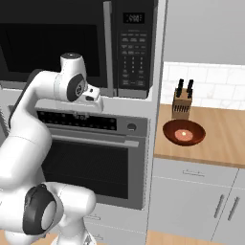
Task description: Open the microwave, place the bowl with waffle inside the microwave, then close the microwave door and turn it on.
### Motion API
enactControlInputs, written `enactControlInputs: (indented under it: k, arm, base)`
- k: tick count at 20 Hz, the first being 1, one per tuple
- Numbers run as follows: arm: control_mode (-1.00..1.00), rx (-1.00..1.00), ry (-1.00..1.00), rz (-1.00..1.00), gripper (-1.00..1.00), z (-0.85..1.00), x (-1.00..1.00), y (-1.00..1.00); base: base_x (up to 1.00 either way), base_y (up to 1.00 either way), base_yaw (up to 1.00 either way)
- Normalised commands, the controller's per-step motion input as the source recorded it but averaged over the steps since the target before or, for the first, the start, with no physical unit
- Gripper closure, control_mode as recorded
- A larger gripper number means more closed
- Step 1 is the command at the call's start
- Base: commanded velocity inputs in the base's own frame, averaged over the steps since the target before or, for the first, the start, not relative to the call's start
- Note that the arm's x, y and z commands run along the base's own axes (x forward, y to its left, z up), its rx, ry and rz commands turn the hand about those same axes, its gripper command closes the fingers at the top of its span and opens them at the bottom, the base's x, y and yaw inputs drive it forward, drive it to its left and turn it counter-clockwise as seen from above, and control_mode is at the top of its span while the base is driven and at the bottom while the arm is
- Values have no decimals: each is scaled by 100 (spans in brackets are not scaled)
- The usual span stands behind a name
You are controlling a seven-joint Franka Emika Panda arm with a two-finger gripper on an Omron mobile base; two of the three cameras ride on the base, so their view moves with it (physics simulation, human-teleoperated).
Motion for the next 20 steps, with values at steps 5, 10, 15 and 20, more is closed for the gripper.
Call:
enactControlInputs:
  k: [5,10,15,20]
  arm:
    - [-100,0,0,0,-100,0,-9,0]
    - [-100,0,-1,0,-100,0,-43,-1]
    - [-100,0,-21,0,-100,1,-74,-10]
    - [-100,0,-29,0,-100,26,-49,-11]
  base:
    - [0,0,0]
    - [0,0,0]
    - [0,0,0]
    - [0,0,0]
